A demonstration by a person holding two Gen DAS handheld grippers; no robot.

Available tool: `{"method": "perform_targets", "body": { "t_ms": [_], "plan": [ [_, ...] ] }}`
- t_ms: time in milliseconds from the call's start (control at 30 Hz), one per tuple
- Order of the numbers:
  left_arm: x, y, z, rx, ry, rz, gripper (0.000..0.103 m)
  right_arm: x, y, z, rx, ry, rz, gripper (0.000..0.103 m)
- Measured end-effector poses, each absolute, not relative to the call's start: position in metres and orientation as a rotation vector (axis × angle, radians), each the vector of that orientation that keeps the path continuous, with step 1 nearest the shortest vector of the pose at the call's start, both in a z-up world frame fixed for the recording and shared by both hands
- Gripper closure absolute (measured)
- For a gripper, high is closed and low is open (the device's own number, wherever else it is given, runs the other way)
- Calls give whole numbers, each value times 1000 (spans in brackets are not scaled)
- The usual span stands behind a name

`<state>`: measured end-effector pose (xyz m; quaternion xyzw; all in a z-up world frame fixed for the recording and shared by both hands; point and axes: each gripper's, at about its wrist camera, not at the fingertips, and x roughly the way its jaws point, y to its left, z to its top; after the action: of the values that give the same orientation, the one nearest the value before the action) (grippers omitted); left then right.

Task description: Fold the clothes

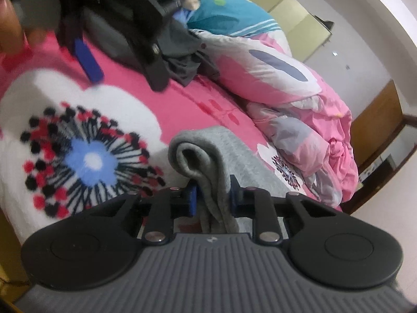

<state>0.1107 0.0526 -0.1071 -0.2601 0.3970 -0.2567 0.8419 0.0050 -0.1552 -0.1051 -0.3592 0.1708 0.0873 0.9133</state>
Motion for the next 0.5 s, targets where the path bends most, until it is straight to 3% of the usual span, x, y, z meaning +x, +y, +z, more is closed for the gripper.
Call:
{"method": "perform_targets", "body": {
  "t_ms": [333,433,500],
  "plan": [
    [198,1,-135,-753,954,-740,14,12,-178,-91,-573,334,170,83],
    [223,-15,-142,-786,991,-761,27,14,-182,-93,-546,334,177,83],
    [238,-26,-148,-788,1016,-751,44,14,-183,-94,-530,335,182,83]
  ]
}}
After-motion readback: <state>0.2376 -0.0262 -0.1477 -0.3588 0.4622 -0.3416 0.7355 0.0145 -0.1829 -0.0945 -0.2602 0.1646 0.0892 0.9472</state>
